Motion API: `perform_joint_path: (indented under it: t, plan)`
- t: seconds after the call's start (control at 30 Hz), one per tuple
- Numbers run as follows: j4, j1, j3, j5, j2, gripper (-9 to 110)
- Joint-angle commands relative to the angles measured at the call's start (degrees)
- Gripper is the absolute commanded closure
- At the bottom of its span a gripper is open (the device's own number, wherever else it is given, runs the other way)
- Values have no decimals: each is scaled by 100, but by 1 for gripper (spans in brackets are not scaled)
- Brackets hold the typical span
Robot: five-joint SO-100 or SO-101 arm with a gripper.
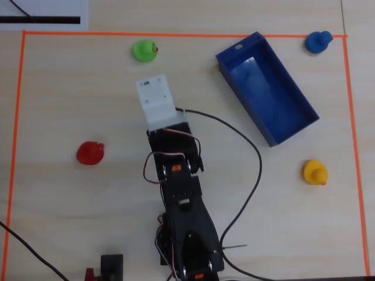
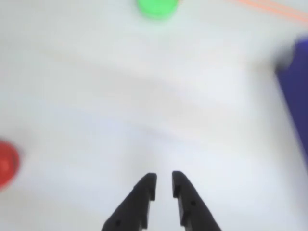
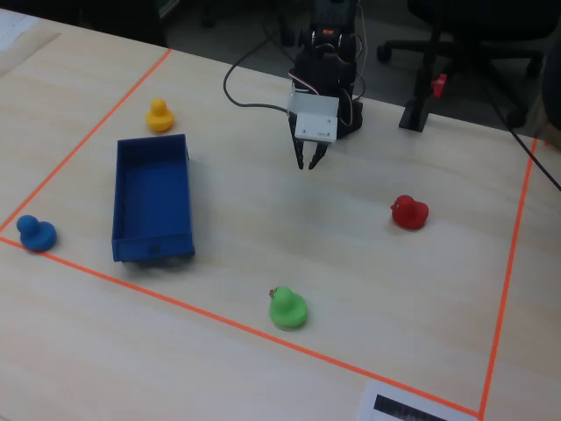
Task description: Grasp green duck and put it into box.
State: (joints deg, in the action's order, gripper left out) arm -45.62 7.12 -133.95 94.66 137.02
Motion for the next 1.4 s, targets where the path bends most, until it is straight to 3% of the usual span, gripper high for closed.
perform_joint_path:
  t: [0.0, 0.2, 0.4, 0.73, 0.9, 1.17, 1.37]
  plan:
    - [343, 53, 1986, 185, -1723, 100]
    - [-35, 0, 3841, 255, -3445, 89]
    - [2584, -35, 2953, 272, -4210, 83]
    - [5027, -114, 3305, 26, -5713, 85]
    - [5528, -167, 3771, -35, -6372, 80]
    - [5370, -483, 4148, 237, -6926, 67]
    - [5300, -475, 4254, 237, -7198, 66]
